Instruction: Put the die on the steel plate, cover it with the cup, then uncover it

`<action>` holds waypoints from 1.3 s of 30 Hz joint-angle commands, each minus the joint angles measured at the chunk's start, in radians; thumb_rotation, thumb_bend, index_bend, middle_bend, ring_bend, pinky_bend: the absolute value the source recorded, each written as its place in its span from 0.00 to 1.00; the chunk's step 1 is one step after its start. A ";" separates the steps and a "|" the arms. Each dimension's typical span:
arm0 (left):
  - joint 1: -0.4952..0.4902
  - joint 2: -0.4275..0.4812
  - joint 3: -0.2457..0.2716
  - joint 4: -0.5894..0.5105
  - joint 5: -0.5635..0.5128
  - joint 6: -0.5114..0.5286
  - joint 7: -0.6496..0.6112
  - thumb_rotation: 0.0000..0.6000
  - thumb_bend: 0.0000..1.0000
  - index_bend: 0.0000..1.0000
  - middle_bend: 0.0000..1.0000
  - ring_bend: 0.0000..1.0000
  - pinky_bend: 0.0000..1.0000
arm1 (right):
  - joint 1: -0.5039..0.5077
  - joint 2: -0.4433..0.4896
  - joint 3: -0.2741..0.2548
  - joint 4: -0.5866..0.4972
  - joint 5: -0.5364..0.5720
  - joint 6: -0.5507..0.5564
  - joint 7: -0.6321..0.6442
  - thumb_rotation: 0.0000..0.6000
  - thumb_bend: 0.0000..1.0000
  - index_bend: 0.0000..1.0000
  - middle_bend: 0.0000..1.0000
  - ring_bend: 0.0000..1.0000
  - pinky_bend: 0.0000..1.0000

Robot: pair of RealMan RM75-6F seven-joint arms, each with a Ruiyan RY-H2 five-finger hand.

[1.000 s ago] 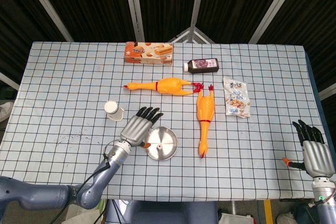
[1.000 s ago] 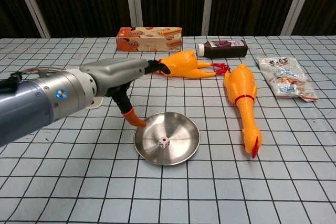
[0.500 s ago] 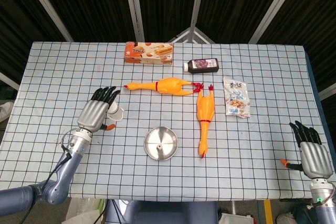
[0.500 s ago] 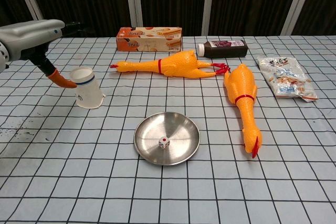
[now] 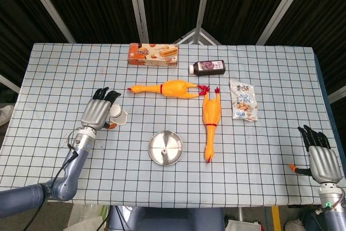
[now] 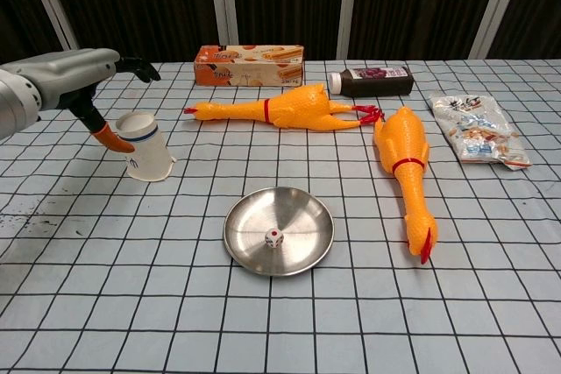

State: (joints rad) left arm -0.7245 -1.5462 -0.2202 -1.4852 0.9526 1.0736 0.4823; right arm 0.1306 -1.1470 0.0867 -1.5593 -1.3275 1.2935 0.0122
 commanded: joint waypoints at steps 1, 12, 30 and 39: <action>-0.014 -0.026 -0.003 0.022 0.010 0.011 0.017 1.00 0.15 0.19 0.14 0.00 0.00 | 0.000 0.001 -0.001 -0.002 -0.002 0.000 -0.001 1.00 0.02 0.05 0.00 0.09 0.00; -0.025 -0.078 -0.002 0.060 -0.001 0.052 0.078 1.00 0.21 0.33 0.21 0.00 0.00 | -0.001 0.002 -0.002 -0.002 -0.003 0.001 0.003 1.00 0.02 0.05 0.00 0.09 0.00; -0.006 -0.059 0.020 0.067 -0.017 0.033 0.078 1.00 0.33 0.33 0.25 0.00 0.00 | 0.001 0.000 -0.003 -0.005 0.002 -0.005 -0.007 1.00 0.02 0.05 0.00 0.09 0.00; -0.004 -0.079 0.021 0.089 0.031 0.037 0.024 1.00 0.34 0.29 0.16 0.00 0.00 | 0.002 -0.001 -0.003 -0.006 0.006 -0.007 -0.011 1.00 0.02 0.05 0.00 0.09 0.00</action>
State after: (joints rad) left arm -0.7288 -1.6213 -0.1989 -1.3992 0.9786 1.1107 0.5125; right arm 0.1326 -1.1479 0.0840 -1.5654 -1.3214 1.2869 0.0015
